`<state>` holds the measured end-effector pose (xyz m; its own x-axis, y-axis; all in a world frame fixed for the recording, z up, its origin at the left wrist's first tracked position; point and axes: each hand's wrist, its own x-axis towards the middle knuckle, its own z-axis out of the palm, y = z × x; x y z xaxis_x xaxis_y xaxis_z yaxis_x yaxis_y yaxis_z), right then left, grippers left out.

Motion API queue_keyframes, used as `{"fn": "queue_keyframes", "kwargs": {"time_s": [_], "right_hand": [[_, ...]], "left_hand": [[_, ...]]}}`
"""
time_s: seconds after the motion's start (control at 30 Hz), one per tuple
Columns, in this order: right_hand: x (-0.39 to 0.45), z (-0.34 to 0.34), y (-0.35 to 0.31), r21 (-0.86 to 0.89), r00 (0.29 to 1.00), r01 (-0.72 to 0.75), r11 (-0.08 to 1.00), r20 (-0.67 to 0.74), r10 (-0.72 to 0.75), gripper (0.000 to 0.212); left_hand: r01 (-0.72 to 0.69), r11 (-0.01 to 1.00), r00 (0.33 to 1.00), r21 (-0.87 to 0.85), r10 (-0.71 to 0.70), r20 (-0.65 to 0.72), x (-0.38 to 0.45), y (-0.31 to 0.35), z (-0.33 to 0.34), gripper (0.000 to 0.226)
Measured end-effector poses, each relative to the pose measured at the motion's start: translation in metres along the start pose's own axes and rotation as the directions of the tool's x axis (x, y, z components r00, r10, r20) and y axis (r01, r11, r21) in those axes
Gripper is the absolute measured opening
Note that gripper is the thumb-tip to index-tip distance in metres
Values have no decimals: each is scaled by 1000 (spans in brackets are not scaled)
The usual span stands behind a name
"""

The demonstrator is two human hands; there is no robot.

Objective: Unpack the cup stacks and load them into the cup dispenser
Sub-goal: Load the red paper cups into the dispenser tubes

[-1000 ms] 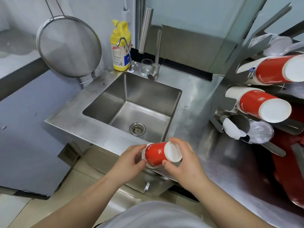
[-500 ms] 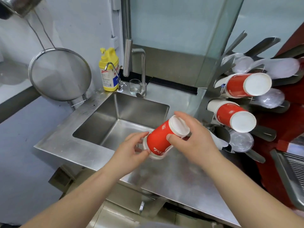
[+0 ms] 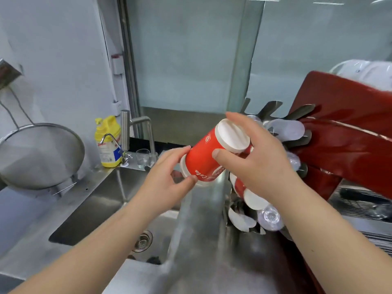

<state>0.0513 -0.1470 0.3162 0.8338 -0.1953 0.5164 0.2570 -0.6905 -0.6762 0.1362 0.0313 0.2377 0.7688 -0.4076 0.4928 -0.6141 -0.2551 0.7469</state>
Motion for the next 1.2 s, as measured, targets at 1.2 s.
{"fn": "queue_keyframes", "kwargs": {"time_s": [1.2], "right_hand": [[-22, -68, 57, -311, 934, 172, 935, -250, -255, 72]], "left_hand": [[-295, 955, 930, 17, 283, 234, 97, 33, 107, 78]]}}
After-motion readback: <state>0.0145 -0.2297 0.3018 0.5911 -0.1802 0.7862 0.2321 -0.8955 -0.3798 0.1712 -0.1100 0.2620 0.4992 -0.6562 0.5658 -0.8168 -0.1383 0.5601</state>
